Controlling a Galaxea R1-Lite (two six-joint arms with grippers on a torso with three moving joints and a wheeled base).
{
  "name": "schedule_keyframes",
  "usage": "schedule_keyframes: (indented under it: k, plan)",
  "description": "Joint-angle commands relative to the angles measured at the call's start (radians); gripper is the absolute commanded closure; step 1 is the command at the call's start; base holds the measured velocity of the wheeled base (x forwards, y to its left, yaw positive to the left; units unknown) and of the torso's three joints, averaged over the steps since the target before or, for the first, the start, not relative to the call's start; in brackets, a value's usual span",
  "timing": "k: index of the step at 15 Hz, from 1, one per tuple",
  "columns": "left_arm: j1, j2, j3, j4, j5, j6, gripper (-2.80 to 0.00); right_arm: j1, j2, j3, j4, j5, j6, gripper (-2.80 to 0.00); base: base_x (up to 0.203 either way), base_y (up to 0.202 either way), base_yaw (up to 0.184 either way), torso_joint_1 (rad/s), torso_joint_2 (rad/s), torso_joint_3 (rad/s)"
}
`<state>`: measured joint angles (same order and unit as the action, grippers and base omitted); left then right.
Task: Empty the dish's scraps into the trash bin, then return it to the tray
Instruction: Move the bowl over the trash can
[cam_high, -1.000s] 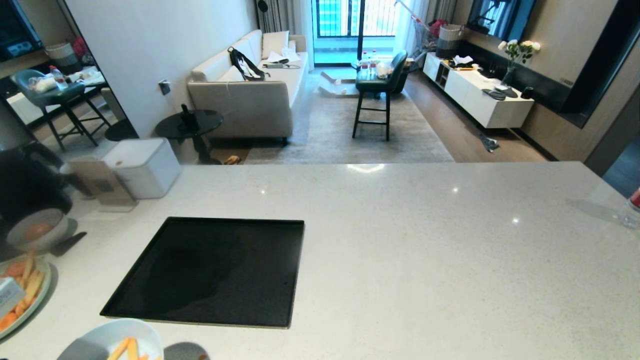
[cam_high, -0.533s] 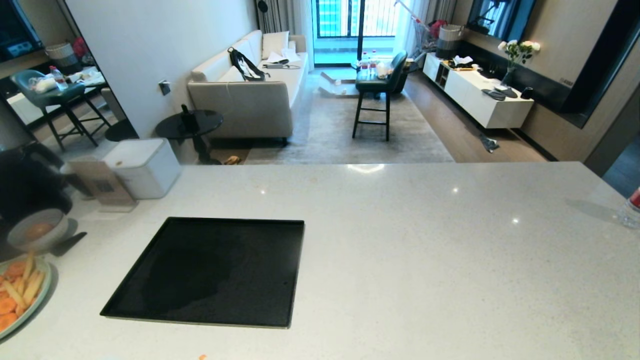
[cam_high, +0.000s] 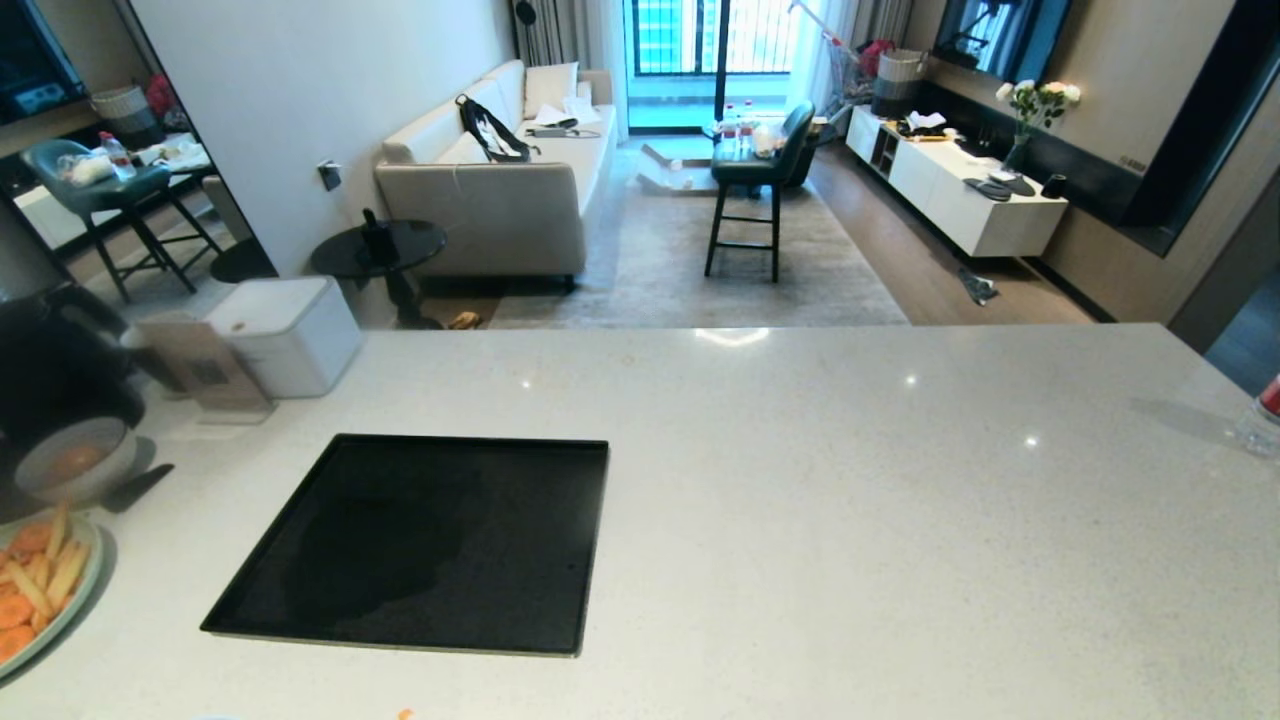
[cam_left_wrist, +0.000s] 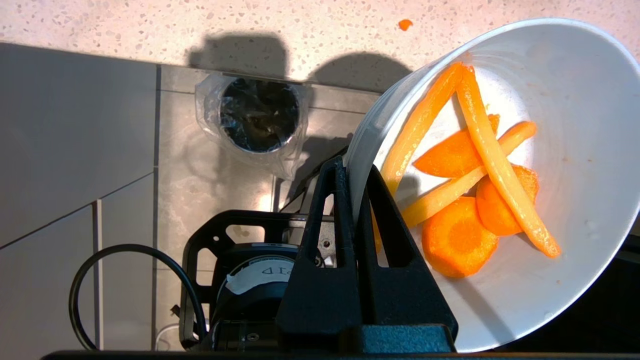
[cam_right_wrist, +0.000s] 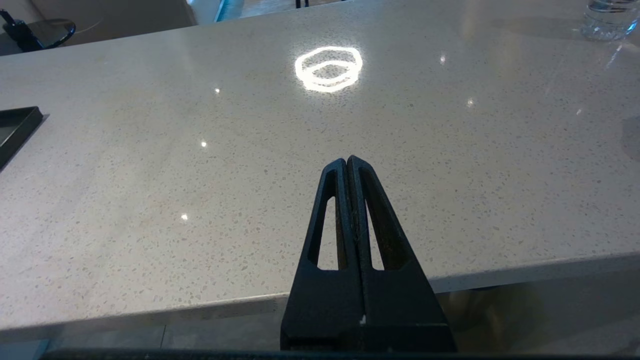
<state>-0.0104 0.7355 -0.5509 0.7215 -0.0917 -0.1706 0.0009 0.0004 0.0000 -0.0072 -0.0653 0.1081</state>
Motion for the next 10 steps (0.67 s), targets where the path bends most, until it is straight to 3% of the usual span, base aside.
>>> schedule_keyframes:
  k: [1, 5, 10]
  plan:
    - [-0.002, 0.005, 0.000, 0.004, 0.001, 0.000, 0.00, 0.001, 0.000, 0.000, 0.000, 0.001, 0.001, 0.00, 0.000, 0.000, 0.000, 0.000, 0.00, 0.000]
    - [-0.006, -0.022, 0.008, 0.006, -0.003, 0.048, 0.00, 0.001, 0.000, 0.000, 0.000, -0.001, 0.001, 0.00, 0.000, 0.000, 0.000, 0.000, 0.00, 0.000]
    - [-0.005, -0.025, 0.017, 0.006, 0.000, 0.048, 0.00, -0.001, 0.000, 0.000, 0.000, -0.001, 0.001, 0.00, 0.000, 0.000, 0.000, 0.000, 0.00, 0.000]
